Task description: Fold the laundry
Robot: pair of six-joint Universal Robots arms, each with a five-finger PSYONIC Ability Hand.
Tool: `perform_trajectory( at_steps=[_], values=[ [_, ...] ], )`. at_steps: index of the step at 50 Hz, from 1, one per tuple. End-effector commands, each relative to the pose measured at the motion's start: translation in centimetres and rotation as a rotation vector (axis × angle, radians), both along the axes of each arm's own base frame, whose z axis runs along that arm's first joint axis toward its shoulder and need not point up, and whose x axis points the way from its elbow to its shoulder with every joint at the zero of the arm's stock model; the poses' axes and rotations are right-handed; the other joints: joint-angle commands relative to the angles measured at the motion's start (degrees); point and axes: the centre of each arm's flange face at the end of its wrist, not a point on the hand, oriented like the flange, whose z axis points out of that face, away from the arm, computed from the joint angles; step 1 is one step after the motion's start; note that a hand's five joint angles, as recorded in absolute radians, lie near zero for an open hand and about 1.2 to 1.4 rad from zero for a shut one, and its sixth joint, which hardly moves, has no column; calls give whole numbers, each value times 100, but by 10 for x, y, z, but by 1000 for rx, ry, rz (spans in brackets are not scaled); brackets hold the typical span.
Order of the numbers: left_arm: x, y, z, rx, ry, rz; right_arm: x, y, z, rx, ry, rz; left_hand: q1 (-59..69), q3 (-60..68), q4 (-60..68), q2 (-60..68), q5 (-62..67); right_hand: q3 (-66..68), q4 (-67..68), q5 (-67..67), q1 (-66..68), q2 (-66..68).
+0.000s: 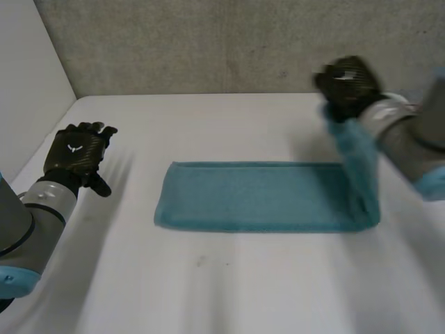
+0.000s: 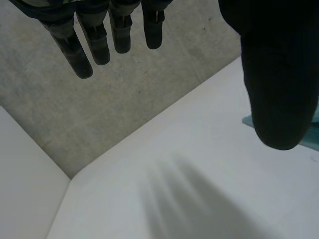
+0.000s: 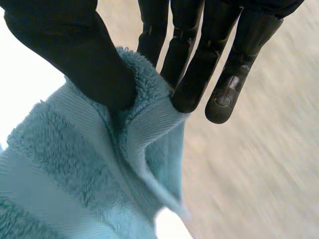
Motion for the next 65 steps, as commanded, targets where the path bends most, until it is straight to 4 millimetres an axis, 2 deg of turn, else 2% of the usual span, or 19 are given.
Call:
perform_trajectory(
  at_steps=[1,3,4,8,10,11,14,18,23,26,27,31,38,44,46,49,56,61,65],
  values=[
    [2,-1,2,-3,2,10,130,91,-31,-3,-3,358,-137,-193,-164,-141,-256,1161,1171,1419,2541,1291],
    [2,-1,2,-3,3,8,147,106,-45,12,7,405,-137,-193,-164,-141,-256,1161,1171,1419,2541,1291],
    [2,0,1,0,2,7,167,128,-73,49,38,471,-137,-193,-164,-141,-256,1161,1171,1419,2541,1291],
    [1,2,-1,8,1,1,183,155,-122,123,109,535,-137,-193,-164,-141,-256,1161,1171,1419,2541,1291],
    [1,2,-2,9,1,-1,184,158,-128,129,121,538,-137,-193,-164,-141,-256,1161,1171,1419,2541,1291],
    [1,3,-2,9,1,-2,184,160,-134,133,140,540,-137,-193,-164,-141,-256,-415,-405,-157,964,-285],
    [-1,3,-1,6,0,-10,181,152,-123,115,131,492,-137,-193,-164,-141,-256,-5382,-5372,-5124,-4003,-5252],
    [-4,2,2,-9,0,-20,172,141,-86,64,87,380,-137,-193,-164,-141,-256,-5839,-5829,-5581,-4459,-5709],
    [-23,4,13,-46,7,-74,122,106,-42,111,-40,202,-116,-171,-142,-120,-235,-5839,-5829,-5581,-4459,-5709],
    [-41,10,15,-60,11,-130,107,102,-37,144,-75,170,-99,-154,-126,-103,-218,-5839,-5829,-5581,-4459,-5709],
    [-53,14,13,-57,12,-168,83,93,-39,202,-100,106,-82,-138,-109,-86,-201,-5839,-5829,-5581,-4459,-5709],
    [-85,23,7,-55,14,-258,37,83,-60,335,-81,-19,-65,-121,-92,-69,-184,-5839,-5829,-5581,-4459,-5709],
    [-116,26,-10,-5,-1,-326,-16,77,-102,483,-40,-149,19,-36,-8,15,-100,-4824,-4814,-4566,-3445,-4694],
    [-115,29,-14,43,-15,-328,-35,72,-121,528,-43,-173,19,-36,-8,15,-100,-1430,-1420,-1172,-51,-1300],
    [-114,30,-12,45,-16,-323,-39,65,-126,537,-50,-172,19,-36,-8,15,-100,1150,1160,1408,2529,1280],
    [-103,30,-8,42,-15,-277,-35,59,-122,513,-56,-160,19,-36,-7,15,-100,1161,1171,1419,2541,1291],
    [-70,24,1,41,-17,-148,-12,37,-78,367,-99,-113,19,-36,-8,15,-100,1161,1171,1419,2541,1291],
    [-46,23,11,29,-11,-85,44,63,-47,315,-109,53,2,-53,-24,-2,-117,1161,1171,1419,2541,1291],
    [-31,21,13,32,-10,-44,94,95,-42,295,-94,209,-32,-87,-58,-36,-150,1161,1171,1419,2541,1291]
  ],
)
